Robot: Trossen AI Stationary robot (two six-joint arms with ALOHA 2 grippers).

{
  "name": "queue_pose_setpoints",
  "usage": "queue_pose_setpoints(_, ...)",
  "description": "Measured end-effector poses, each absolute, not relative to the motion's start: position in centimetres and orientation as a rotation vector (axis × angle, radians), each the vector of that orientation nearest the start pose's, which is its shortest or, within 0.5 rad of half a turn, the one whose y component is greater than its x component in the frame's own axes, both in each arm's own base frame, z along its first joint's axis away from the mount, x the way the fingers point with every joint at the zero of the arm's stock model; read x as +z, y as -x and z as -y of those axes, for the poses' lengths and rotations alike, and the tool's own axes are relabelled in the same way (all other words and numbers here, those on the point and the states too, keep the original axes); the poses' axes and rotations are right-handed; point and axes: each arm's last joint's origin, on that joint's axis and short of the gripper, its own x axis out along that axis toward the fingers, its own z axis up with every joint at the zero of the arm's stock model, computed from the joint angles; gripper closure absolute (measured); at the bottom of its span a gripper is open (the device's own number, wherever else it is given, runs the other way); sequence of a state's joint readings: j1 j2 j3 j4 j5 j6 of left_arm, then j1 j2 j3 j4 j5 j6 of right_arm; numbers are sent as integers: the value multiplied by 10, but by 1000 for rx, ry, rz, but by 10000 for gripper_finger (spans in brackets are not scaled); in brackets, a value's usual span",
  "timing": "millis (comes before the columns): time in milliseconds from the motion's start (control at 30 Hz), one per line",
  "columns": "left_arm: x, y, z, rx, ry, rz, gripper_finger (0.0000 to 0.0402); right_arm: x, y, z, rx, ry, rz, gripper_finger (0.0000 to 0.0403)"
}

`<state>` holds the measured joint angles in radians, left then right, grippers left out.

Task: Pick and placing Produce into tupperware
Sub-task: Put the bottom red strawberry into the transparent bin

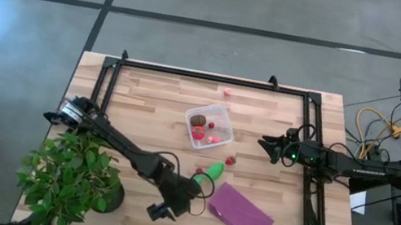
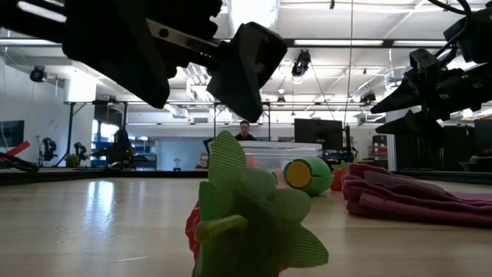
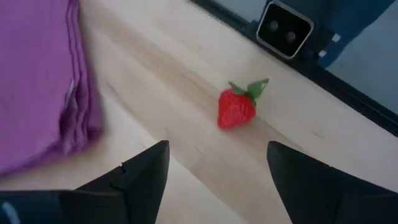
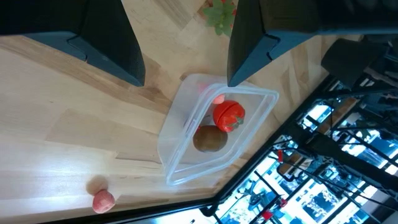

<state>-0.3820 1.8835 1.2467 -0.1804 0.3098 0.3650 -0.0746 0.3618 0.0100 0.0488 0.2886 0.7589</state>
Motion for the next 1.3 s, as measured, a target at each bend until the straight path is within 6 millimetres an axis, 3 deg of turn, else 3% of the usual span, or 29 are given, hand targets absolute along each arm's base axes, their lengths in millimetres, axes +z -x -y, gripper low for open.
queue_pose_setpoints(300, 173, -370, 159, -804, -394, -661, 146, 140, -114, 17, -457, -712, -151, 184)
queue_pose_setpoints(433, 171, -371, 155, -631, -330, -737, 146, 140, -114, 17, -456, -713, -151, 184)
queue_pose_setpoints(633, 197, -366, 146, -541, -219, -832, 146, 140, -114, 17, -457, -713, -151, 184)
queue_pose_setpoints(833, 222, -350, 137, -456, -142, -923, 146, 140, -114, 17, -457, -713, -150, 184)
queue_pose_setpoints(933, 222, -347, 132, -429, -132, -937, 146, 140, -114, 17, -457, -712, -150, 184)
queue_pose_setpoints(1067, 218, -347, 116, -364, -78, -1012, 146, 140, -114, 17, -456, -713, -151, 184)
queue_pose_setpoints(1300, 214, -352, 68, -150, 123, -1119, 146, 140, -114, 17, -456, -712, -151, 184)
